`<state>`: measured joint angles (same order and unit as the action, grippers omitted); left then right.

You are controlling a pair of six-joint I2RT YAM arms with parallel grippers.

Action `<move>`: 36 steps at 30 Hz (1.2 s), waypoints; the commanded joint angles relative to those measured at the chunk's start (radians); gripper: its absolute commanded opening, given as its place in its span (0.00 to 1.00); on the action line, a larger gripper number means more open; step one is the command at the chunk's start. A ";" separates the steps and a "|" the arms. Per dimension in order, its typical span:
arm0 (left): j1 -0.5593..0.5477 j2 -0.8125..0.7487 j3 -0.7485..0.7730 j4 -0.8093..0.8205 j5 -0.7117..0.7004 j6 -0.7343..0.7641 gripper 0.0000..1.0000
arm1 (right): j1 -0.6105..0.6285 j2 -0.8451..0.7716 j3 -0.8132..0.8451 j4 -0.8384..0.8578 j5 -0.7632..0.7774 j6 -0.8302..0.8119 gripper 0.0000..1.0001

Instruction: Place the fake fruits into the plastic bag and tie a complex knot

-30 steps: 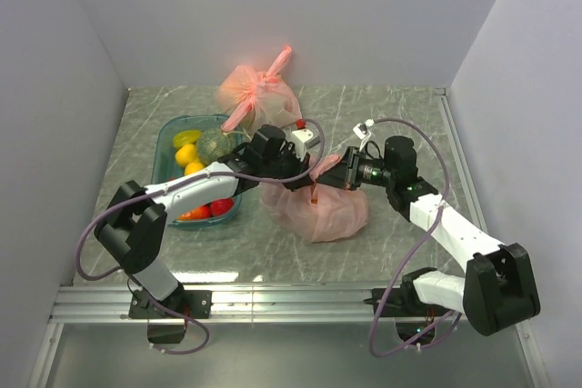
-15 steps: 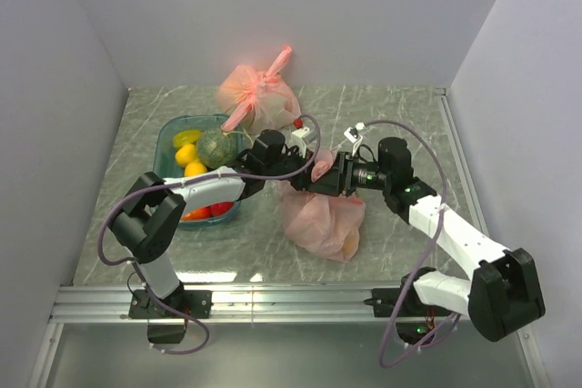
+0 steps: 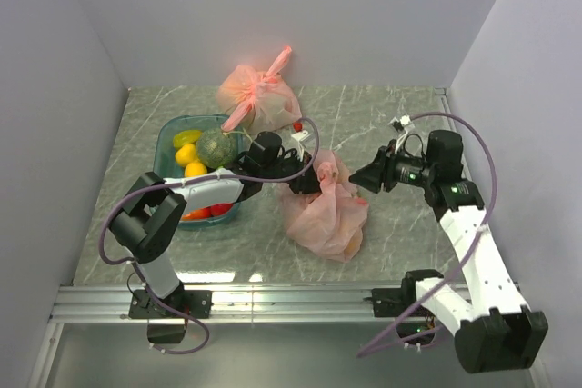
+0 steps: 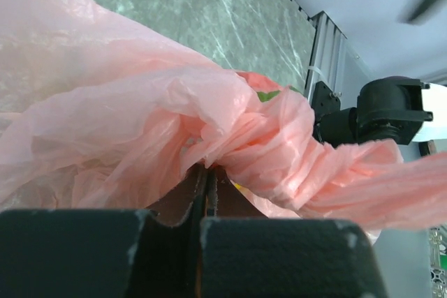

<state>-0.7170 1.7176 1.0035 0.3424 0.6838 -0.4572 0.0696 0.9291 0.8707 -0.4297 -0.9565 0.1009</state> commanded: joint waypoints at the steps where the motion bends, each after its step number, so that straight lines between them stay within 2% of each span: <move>1: 0.002 -0.027 -0.002 0.070 0.059 0.011 0.00 | -0.022 0.080 -0.021 0.098 0.036 0.055 0.48; 4: 0.002 -0.016 0.003 0.092 0.074 0.006 0.00 | -0.016 0.190 -0.032 0.132 0.053 0.077 0.49; 5: 0.002 -0.015 0.004 0.093 0.076 0.008 0.00 | -0.016 0.238 -0.033 0.140 0.029 0.082 0.55; 7: 0.002 -0.007 0.006 0.109 0.080 0.002 0.00 | -0.013 0.279 -0.056 0.181 0.028 0.105 0.60; 11: 0.001 0.019 0.010 0.144 0.108 -0.020 0.00 | 0.021 0.321 -0.090 0.272 0.010 0.166 0.72; 17: 0.002 0.060 0.030 0.196 0.138 -0.044 0.00 | 0.120 0.361 -0.144 0.376 -0.024 0.310 0.82; 20: 0.002 0.074 0.030 0.242 0.181 -0.063 0.00 | 0.174 0.375 -0.167 0.428 -0.021 0.387 0.83; 24: 0.002 0.059 -0.022 0.341 0.243 -0.081 0.00 | 0.226 0.418 -0.191 0.587 -0.010 0.569 0.84; 30: 0.002 0.045 -0.051 0.420 0.301 -0.090 0.01 | 0.279 0.432 -0.233 0.818 -0.014 0.744 0.84; 32: 0.002 0.051 -0.046 0.426 0.324 -0.101 0.01 | 0.272 0.424 -0.219 0.783 -0.018 0.709 0.83; 35: 0.001 0.060 -0.046 0.444 0.352 -0.112 0.00 | 0.254 0.380 -0.167 0.576 -0.002 0.515 0.82; 36: 0.002 0.063 -0.051 0.446 0.355 -0.113 0.01 | 0.249 0.366 -0.150 0.510 0.010 0.399 0.82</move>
<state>-0.7029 1.7977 0.9508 0.6857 0.9489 -0.5476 0.3302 1.3472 0.6487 0.1856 -0.9741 0.6807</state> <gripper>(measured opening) 0.022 0.823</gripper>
